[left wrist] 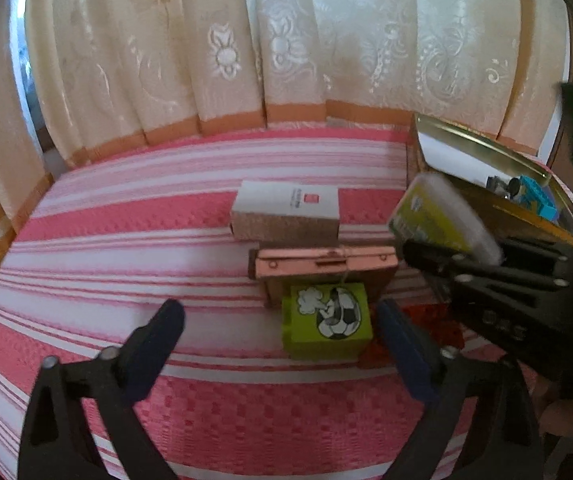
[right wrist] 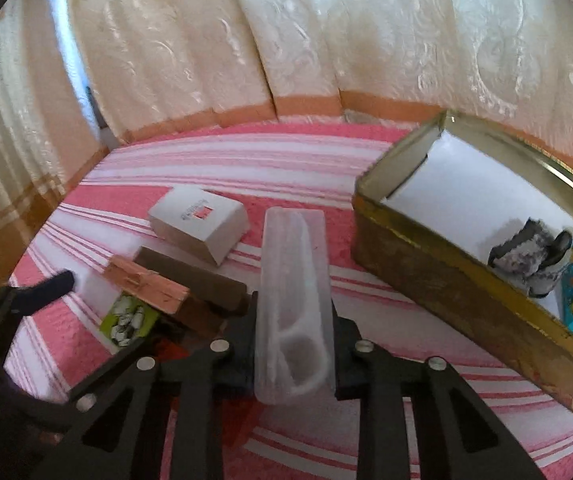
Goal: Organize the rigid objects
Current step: 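Grasp the green soccer-print block with the left tool while the right tool grasps the clear plastic box, then carry the green block and clear box over the gold tray with both tools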
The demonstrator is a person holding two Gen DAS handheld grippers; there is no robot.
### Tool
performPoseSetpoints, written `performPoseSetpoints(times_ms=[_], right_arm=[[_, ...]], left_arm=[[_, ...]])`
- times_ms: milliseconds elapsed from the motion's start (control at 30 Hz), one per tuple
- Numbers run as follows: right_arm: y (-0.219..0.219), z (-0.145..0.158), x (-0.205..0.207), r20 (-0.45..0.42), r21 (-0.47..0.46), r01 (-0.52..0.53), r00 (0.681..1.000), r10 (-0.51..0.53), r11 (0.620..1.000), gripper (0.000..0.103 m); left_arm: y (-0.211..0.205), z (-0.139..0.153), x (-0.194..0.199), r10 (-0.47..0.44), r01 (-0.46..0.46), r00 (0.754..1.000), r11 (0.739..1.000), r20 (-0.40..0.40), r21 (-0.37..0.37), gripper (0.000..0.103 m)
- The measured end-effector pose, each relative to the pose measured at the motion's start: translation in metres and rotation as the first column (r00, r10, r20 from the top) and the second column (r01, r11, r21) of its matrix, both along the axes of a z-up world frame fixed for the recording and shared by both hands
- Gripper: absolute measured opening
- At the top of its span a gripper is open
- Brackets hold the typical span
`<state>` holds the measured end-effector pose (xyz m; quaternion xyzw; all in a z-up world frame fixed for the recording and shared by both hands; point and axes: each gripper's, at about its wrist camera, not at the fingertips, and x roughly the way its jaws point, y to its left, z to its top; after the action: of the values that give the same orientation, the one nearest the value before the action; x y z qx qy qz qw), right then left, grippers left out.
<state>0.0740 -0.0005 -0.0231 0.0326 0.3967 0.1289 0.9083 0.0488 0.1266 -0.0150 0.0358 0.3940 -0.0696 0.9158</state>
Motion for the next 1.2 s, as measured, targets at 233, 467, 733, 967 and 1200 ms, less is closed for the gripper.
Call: performPoseSetpoints(times_ms=[233, 467, 733, 967, 1200], right_arm=[[0.004, 0.016, -0.026, 0.128, -0.023, -0.05, 0.99, 0.053, 0.998, 0.028], [-0.017, 0.013, -0.03, 0.11, 0.074, -0.054, 0.993, 0.046, 0.996, 0.028], [-0.02, 0.017, -0.034, 0.145, 0.093, -0.053, 0.989, 0.039, 0.994, 0.028], [-0.03, 0.029, -0.045, 0.211, 0.18, -0.077, 0.977, 0.037, 0.981, 0.028], [-0.034, 0.036, -0.053, 0.275, 0.198, -0.09, 0.961, 0.033, 0.976, 0.028]], left_arm=[[0.002, 0.0, -0.001, -0.024, 0.023, 1.0, 0.998, -0.006, -0.054, 0.049], [0.009, -0.01, 0.01, 0.022, -0.027, 0.995, 0.998, -0.098, -0.054, 0.045], [0.012, -0.012, 0.01, 0.033, -0.04, 0.995, 0.996, -0.091, -0.077, 0.041], [0.022, 0.005, -0.005, 0.068, -0.063, 0.997, 0.993, 0.048, -0.104, 0.041], [0.042, 0.02, -0.015, 0.126, -0.087, 0.979, 0.97, 0.161, -0.225, 0.041]])
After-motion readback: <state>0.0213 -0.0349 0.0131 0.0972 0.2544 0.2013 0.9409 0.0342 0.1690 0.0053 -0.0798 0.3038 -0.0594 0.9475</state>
